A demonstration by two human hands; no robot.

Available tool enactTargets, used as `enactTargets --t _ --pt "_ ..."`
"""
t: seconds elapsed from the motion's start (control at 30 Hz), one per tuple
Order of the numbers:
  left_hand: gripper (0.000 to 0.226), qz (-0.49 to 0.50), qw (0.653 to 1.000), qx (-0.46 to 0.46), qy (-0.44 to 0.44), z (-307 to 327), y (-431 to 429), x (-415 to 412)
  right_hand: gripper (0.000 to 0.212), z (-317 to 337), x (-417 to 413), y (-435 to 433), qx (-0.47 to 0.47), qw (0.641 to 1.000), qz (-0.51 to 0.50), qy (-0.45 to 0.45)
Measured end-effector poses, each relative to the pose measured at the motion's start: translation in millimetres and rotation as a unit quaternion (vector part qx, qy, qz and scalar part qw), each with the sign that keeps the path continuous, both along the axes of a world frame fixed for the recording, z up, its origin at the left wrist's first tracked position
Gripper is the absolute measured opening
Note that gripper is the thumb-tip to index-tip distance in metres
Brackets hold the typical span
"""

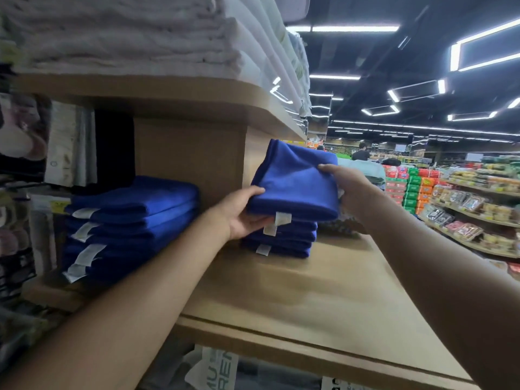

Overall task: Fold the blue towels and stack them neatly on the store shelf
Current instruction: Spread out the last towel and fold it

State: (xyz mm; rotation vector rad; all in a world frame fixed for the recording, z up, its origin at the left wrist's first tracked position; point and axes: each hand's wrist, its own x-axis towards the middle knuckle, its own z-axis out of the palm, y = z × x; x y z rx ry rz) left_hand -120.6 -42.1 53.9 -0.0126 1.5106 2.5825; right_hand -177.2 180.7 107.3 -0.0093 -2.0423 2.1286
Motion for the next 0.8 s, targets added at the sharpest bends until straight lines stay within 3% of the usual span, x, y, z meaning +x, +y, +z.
enactTargets --t 0.13,0.2,0.43,0.57,0.63,0.67,0.73,0.8 --pt "0.011 0.049 0.996 0.08 0.01 14 21 -35 0.034 6 -50 -2 -0.025 0.999 0.007 -0.025" --pt "0.018 0.075 0.993 0.087 0.009 10 33 -56 0.039 3 -71 -6 -0.024 1.0 0.0 -0.018" --pt "0.039 0.156 0.987 0.013 -0.034 -20 47 -94 0.044 -50 -107 -7 0.095 0.994 -0.04 -0.028" --pt "0.034 0.149 0.989 0.005 -0.024 -10 46 -74 0.018 -47 -88 4 0.139 0.99 -0.025 -0.021" --pt "0.042 0.171 0.981 -0.093 -0.001 -9 47 -58 0.011 -36 -68 18 0.202 0.979 0.004 -0.008" --pt "0.054 0.203 0.96 -0.192 0.028 -13 48 -49 0.011 -31 -56 27 0.248 0.969 0.015 0.008" --pt "0.072 0.242 0.881 -0.383 0.134 -23 52 -22 0.019 -21 -27 48 0.331 0.942 0.01 0.053" --pt "0.069 0.218 0.798 -0.501 0.256 -39 63 10 0.017 -17 9 75 0.387 0.918 -0.013 0.086"
